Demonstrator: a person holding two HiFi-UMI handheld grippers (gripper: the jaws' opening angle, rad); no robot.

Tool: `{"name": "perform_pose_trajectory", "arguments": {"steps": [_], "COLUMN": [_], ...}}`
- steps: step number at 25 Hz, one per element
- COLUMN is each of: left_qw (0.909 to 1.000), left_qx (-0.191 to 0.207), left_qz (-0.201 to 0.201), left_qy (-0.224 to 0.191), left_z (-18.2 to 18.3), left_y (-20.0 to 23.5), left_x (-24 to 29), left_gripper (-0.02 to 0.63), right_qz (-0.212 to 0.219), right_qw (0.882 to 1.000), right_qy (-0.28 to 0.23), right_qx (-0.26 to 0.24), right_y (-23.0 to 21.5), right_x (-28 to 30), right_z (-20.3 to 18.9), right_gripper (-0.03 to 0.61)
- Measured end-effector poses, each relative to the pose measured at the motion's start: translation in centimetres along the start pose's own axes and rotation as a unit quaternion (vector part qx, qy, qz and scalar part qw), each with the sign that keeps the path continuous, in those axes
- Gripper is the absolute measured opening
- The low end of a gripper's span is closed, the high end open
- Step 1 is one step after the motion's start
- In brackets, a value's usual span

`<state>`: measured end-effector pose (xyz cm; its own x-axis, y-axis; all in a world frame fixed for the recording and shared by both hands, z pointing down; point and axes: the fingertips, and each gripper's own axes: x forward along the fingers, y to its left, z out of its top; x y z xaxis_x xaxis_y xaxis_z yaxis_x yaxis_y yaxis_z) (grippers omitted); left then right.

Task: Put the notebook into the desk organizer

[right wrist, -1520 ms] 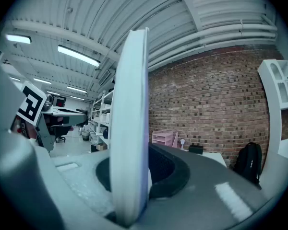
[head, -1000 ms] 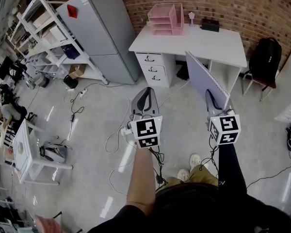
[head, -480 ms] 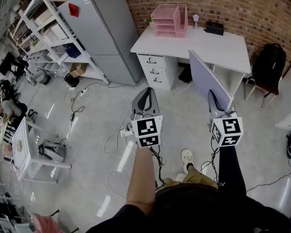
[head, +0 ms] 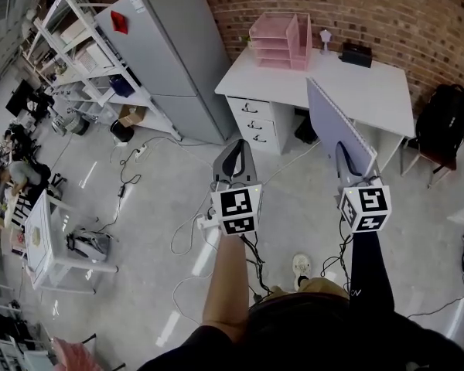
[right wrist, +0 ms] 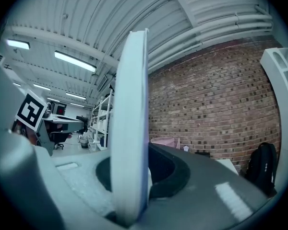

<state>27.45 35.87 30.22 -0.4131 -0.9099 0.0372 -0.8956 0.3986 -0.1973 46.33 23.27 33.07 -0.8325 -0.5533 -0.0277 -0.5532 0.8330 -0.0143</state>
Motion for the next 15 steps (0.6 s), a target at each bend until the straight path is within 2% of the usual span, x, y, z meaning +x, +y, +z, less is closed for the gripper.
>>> {"name": "perform_pose_trajectory", "arguments": {"steps": [8,15], "left_qw": [1.0,0.9999], "left_qx": [-0.004,-0.01], "left_qz": [0.006,0.01], "left_qy": [-0.007,-0.003], "left_z": [0.2,-0.6], "left_y": [0.8,0.4], "left_x": [6.8,10.5], "left_gripper": [0.009,0.009], "right_qz": [0.019,0.025], "right_qw": [1.0,1.0], "right_qy": [-0.009,-0.01], "right_qx": [0.003,0.007], "right_y": [-3.4,-5.7], "right_x": [7.3,10.9], "right_z": [0.2,-0.5], "right_gripper": [0.04,0.04]}}
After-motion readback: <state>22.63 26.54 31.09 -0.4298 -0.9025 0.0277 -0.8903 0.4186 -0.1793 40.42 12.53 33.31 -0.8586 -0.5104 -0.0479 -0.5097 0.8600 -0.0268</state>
